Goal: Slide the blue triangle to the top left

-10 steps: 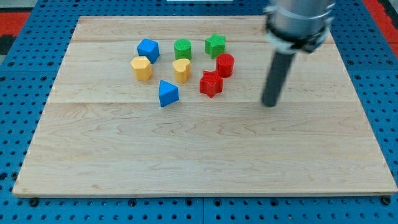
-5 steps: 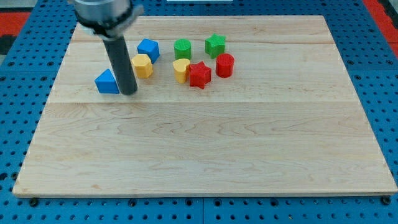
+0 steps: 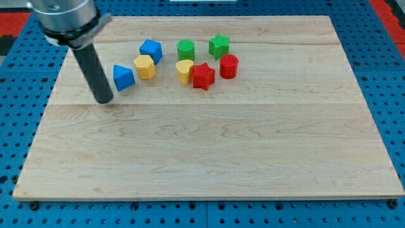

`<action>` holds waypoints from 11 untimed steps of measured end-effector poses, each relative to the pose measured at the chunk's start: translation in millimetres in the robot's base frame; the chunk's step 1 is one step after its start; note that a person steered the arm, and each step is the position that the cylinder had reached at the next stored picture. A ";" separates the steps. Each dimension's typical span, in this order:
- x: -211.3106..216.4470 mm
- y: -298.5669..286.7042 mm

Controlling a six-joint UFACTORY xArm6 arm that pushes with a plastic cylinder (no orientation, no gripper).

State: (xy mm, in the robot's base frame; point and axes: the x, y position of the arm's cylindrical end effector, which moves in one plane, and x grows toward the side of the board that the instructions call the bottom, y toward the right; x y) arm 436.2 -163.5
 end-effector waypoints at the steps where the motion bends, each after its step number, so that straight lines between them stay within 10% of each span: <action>1: -35.4 7.2; 11: -176.9 -7.0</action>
